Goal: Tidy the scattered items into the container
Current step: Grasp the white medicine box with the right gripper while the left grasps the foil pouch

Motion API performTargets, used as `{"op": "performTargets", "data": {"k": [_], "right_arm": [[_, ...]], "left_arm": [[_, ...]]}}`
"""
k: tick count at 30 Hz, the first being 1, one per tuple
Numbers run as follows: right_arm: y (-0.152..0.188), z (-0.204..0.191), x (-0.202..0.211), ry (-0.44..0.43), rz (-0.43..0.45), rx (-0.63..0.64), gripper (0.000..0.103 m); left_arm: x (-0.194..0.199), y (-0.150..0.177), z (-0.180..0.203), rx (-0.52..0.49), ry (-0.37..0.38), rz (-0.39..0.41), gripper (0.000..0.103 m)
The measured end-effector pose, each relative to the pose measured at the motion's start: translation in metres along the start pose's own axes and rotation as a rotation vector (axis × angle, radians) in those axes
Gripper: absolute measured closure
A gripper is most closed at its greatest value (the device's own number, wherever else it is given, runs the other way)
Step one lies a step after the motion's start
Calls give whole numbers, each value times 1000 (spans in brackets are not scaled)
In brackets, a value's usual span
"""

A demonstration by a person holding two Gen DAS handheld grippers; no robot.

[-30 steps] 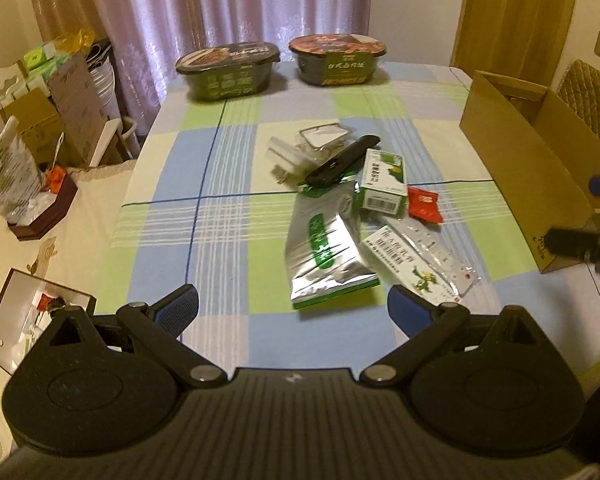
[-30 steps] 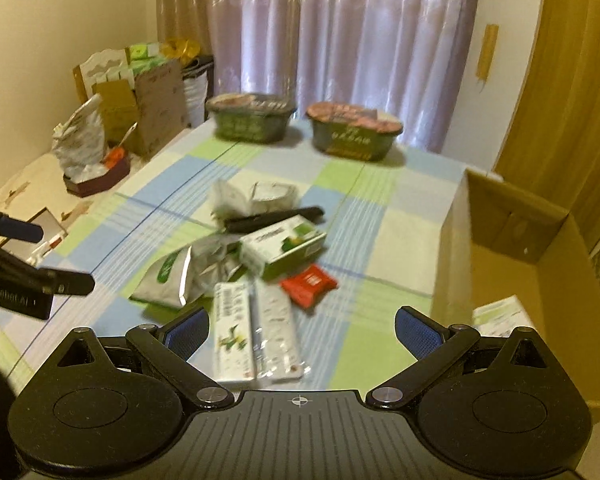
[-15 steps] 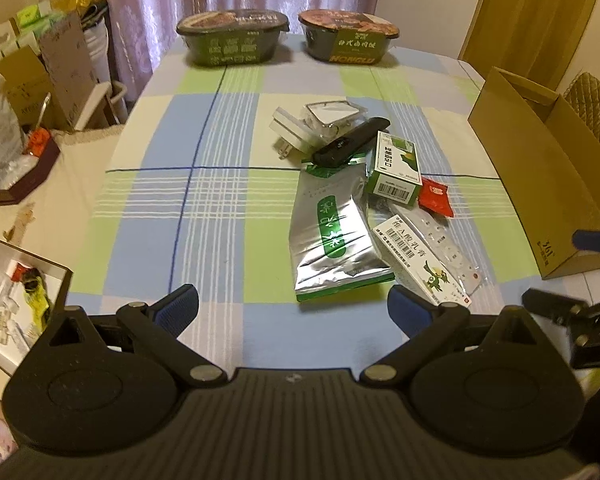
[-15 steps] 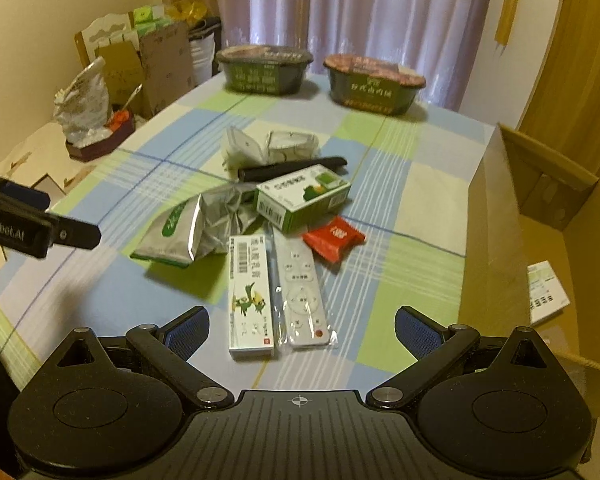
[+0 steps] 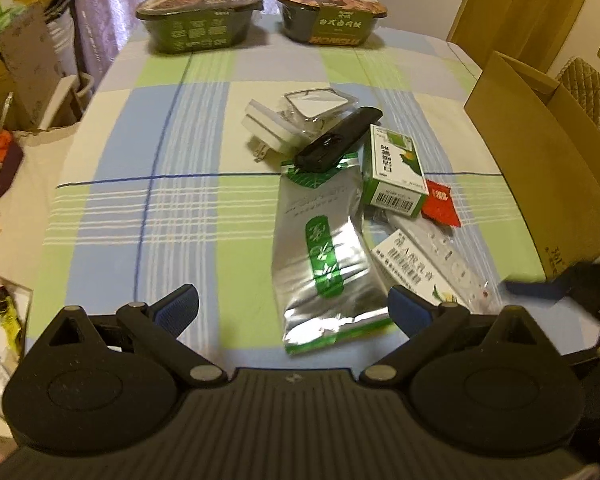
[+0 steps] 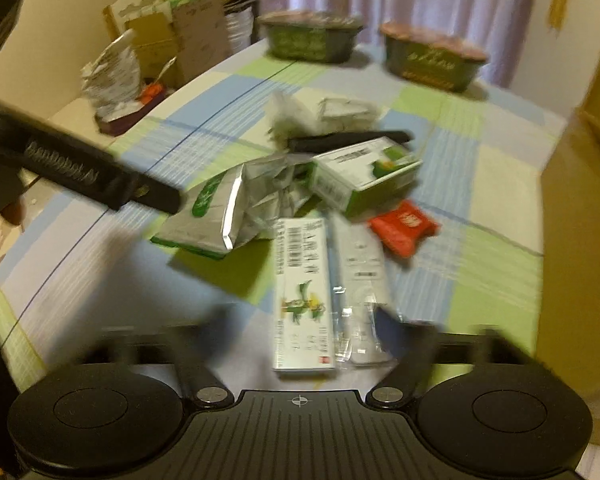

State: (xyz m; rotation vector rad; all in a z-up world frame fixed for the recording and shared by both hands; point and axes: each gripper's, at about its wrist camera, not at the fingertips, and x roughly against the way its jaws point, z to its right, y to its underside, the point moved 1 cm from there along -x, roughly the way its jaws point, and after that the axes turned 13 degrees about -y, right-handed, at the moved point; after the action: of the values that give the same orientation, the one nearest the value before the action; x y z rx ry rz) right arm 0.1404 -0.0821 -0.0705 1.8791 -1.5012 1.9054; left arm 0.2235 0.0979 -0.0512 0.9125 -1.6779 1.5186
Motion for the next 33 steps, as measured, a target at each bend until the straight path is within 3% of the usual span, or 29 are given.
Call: {"op": "performTargets", "data": {"k": [17, 20, 21, 22, 23, 27, 33], "right_arm": [[-8, 10, -48, -7, -67, 73, 40], [-9, 8, -52, -5, -71, 90, 40], [-10, 8, -53, -2, -71, 91, 42], [-10, 8, -54, 5, -72, 92, 47], [-10, 9, -55, 13, -75, 93, 59], [-9, 11, -52, 11, -84, 85, 61], [12, 7, -35, -24, -123, 38, 62]], "left_arm": [[-65, -37, 9, -46, 102, -89, 10], [-77, -41, 11, -41, 124, -114, 15], [-80, -42, 12, -39, 130, -125, 23], [-84, -42, 13, -39, 134, -135, 26], [-86, -43, 14, -40, 140, -144, 34], [-84, -39, 15, -60, 154, -149, 47], [-59, -11, 12, -168, 151, -161, 48]]}}
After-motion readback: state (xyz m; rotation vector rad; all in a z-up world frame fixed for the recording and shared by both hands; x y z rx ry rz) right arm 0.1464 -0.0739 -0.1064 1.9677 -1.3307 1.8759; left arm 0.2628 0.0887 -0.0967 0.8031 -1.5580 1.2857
